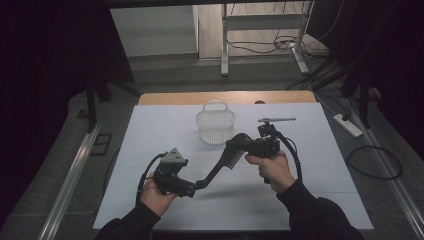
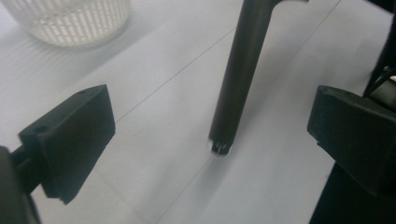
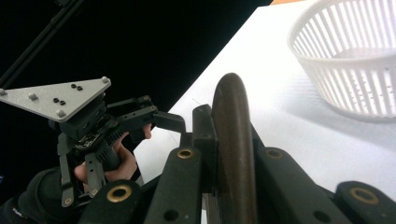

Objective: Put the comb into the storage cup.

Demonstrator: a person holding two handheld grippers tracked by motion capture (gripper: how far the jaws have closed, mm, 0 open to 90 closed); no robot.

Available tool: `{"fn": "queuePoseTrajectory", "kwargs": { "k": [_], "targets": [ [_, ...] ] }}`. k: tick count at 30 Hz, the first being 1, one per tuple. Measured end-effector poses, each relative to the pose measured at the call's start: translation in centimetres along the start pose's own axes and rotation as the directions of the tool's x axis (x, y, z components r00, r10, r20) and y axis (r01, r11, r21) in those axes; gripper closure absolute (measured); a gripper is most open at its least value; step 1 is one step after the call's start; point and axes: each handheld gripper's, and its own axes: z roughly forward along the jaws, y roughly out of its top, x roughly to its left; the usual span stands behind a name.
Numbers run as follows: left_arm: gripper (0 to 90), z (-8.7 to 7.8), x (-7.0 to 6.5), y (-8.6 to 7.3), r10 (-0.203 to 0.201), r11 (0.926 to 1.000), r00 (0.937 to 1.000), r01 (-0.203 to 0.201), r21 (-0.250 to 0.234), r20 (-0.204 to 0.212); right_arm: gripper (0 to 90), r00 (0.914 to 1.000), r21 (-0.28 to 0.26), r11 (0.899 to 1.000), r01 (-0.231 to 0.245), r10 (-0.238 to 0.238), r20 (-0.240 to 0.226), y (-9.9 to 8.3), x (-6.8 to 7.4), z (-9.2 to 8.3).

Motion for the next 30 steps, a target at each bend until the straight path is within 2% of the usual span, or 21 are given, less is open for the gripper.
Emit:
{"fn": "queuePoseTrajectory", "kwargs": {
  "k": [10, 13, 17, 21, 30],
  "targets": [
    [0.0, -1.3, 0.6, -1.0, 0.0, 1.0, 1.0, 0.0, -0.007, -0.009, 84.0, 0.9995, -0.013, 1.0, 0.028, -0.027, 0.018, 0.4, 0.2, -0.4],
    [0.0, -1.6, 0.9, -1.4, 0.004, 1.0, 1.0, -0.004, -0.009, 0.004, 84.0, 0.9991, -0.012, 0.999, 0.035, -0.035, 0.025, 0.5, 0.2, -0.4],
    [0.0, -2.2, 1.2, -1.9, -0.024, 0.9988, 0.9995, 0.025, -0.041, 0.019, 84.0, 0.9989, -0.019, 0.999, 0.041, -0.04, 0.024, 0.8, 0.0, -0.6],
    [0.0, -3.0, 1.4, -2.3, -0.033, 0.9975, 0.9995, 0.033, -0.063, 0.001, 84.0, 0.9986, -0.028, 0.999, 0.044, -0.043, 0.032, 1.2, -0.1, -0.8],
    [0.0, -4.0, 1.5, -3.8, -0.043, 0.9983, 0.9985, 0.041, -0.041, -0.035, 84.0, 0.9967, -0.047, 0.997, 0.068, -0.065, 0.049, 2.2, 0.0, -1.0]
  ]
}}
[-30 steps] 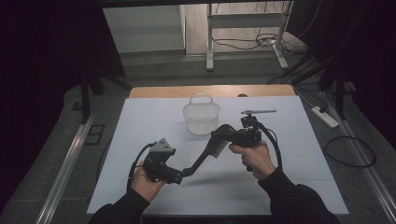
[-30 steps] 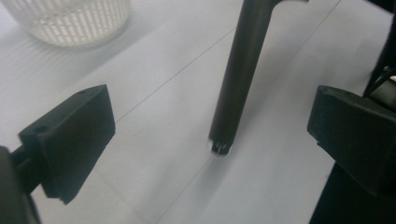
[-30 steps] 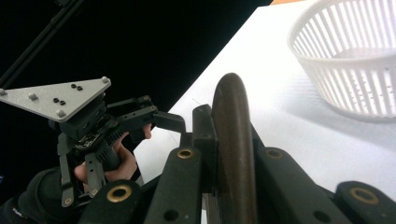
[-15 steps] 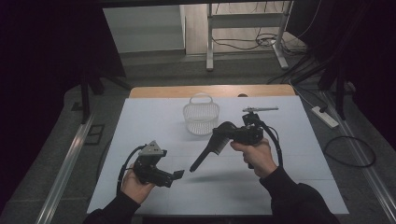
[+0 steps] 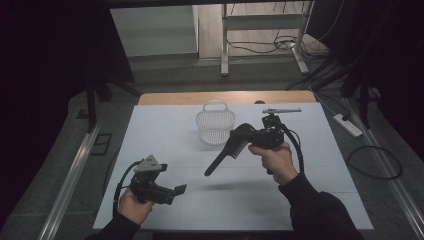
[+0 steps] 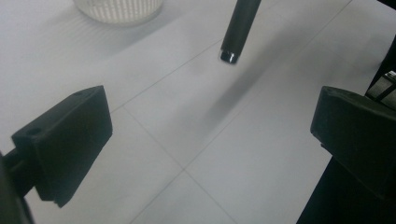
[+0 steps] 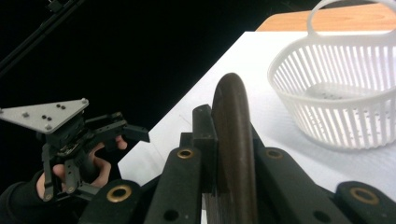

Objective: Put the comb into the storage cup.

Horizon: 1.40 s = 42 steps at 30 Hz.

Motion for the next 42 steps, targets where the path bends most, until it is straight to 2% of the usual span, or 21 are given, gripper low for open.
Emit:
{"fn": "queuePoseTrajectory", "kwargs": {
  "k": [7, 15, 20, 31, 42],
  "targets": [
    [0.0, -0.9, 0.3, -1.1, -0.029, 0.9996, 0.9995, 0.029, -0.001, 0.011, 83.9, 0.9998, -0.022, 1.0, -0.013, 0.013, 0.017, 0.6, -0.4, -0.1],
    [0.0, -2.3, 0.7, -2.4, -0.062, 0.998, 0.9981, 0.062, -0.015, -0.006, 84.0, 0.9995, -0.035, 0.999, -0.013, 0.014, 0.028, 1.5, -0.5, -0.2],
    [0.0, -3.2, 0.7, -3.0, -0.07, 0.9971, 0.9972, 0.069, -0.033, -0.028, 83.9, 0.9991, -0.05, 0.999, -0.016, 0.018, 0.039, 2.2, -0.9, -0.2],
    [0.0, -4.4, 0.7, -4.2, -0.077, 0.9964, 0.9954, 0.075, -0.041, -0.057, 84.0, 0.9982, -0.072, 0.997, -0.02, 0.024, 0.055, 3.5, -1.3, -0.2],
    [0.0, -5.5, 0.8, -5.3, -0.095, 0.9945, 0.9926, 0.091, -0.053, -0.077, 84.0, 0.9962, -0.099, 0.995, -0.013, 0.021, 0.085, 5.0, -1.6, -0.2]
  ]
}}
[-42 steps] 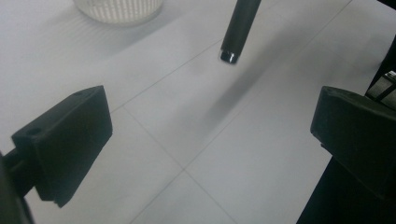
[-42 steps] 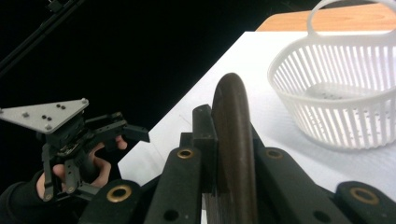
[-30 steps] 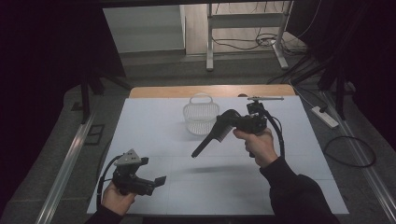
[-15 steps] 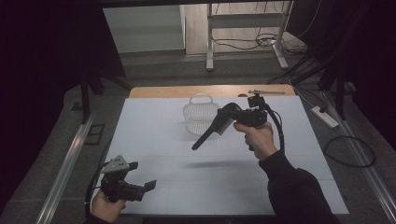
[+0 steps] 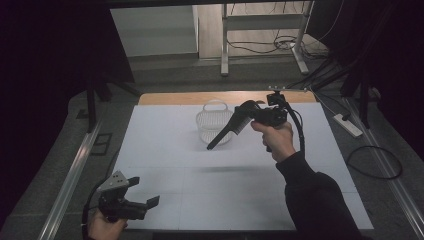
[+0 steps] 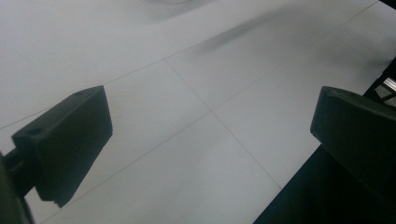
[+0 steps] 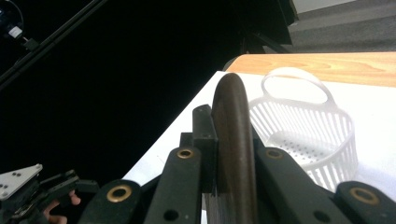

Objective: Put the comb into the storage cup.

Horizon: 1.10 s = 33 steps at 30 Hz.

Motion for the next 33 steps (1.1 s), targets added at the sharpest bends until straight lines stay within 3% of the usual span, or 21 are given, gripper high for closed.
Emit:
{"fn": "queuePoseTrajectory", "kwargs": {
  "k": [10, 23, 33],
  "targets": [
    [0.0, -0.9, 0.0, -0.6, -0.013, 0.9999, 0.9994, 0.013, 0.0, -0.032, 84.0, 0.9998, -0.016, 1.0, -0.007, 0.007, 0.021, 1.0, -0.5, 0.7],
    [0.0, -1.5, -0.1, -1.2, 0.001, 1.0, 0.9982, 0.0, 0.006, -0.06, 84.0, 0.9987, -0.041, 0.999, 0.001, 0.002, 0.05, 2.7, -0.9, 1.1],
    [0.0, -2.0, 0.0, -1.5, -0.002, 0.9999, 0.9975, 0.001, -0.011, -0.071, 84.0, 0.9974, -0.076, 0.997, -0.03, 0.035, 0.063, 3.6, -2.0, 1.3]
  ]
}}
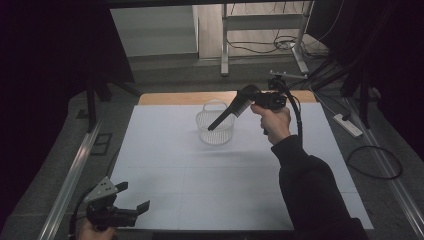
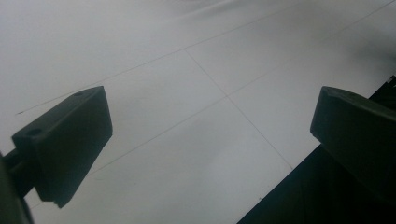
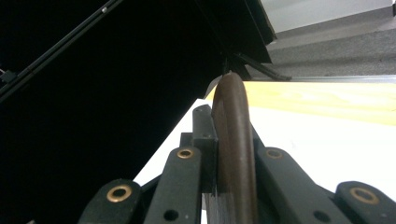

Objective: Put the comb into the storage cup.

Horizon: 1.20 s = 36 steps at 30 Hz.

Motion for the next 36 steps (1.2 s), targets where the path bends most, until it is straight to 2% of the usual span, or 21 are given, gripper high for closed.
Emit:
{"fn": "queuePoseTrajectory", "kwargs": {
  "k": [4, 10, 16, 21, 27, 32, 36],
  "targets": [
    [0.0, -0.1, 0.0, -0.1, -0.006, 1.0, 1.0, 0.006, -0.003, 0.003, 84.0, 0.9997, -0.01, 1.0, 0.007, -0.007, 0.022, 0.4, 0.0, 0.1],
    [0.0, -0.1, 0.0, 0.0, -0.005, 1.0, 1.0, 0.005, -0.002, 0.006, 84.0, 0.9991, -0.031, 0.999, -0.008, 0.009, 0.042, 0.8, -0.1, 0.9],
    [0.0, -0.1, 0.1, -0.1, -0.008, 1.0, 0.9999, 0.008, -0.003, 0.009, 84.0, 0.998, -0.025, 1.0, 0.001, 0.001, 0.063, 0.6, -0.1, 2.2],
    [0.0, 0.0, 0.1, 0.0, -0.002, 1.0, 0.9999, 0.002, 0.002, 0.013, 84.0, 0.9935, -0.008, 1.0, 0.008, -0.008, 0.114, -0.2, -0.3, 3.7],
    [0.0, 0.1, 0.1, 0.0, 0.001, 1.0, 0.9999, -0.001, 0.004, 0.015, 84.0, 0.993, -0.016, 1.0, -0.003, 0.005, 0.118, -0.6, -0.3, 4.8],
    [0.0, 0.1, 0.1, 0.0, -0.004, 1.0, 0.9998, 0.004, 0.003, 0.018, 84.0, 0.9903, -0.001, 1.0, 0.011, -0.011, 0.138, -1.2, -0.5, 5.8],
    [0.0, 0.0, 0.1, 0.0, -0.005, 1.0, 0.9998, 0.005, 0.004, 0.018, 84.0, 0.9906, -0.003, 1.0, 0.003, -0.002, 0.137, -1.5, -0.8, 6.1]
  ]
}}
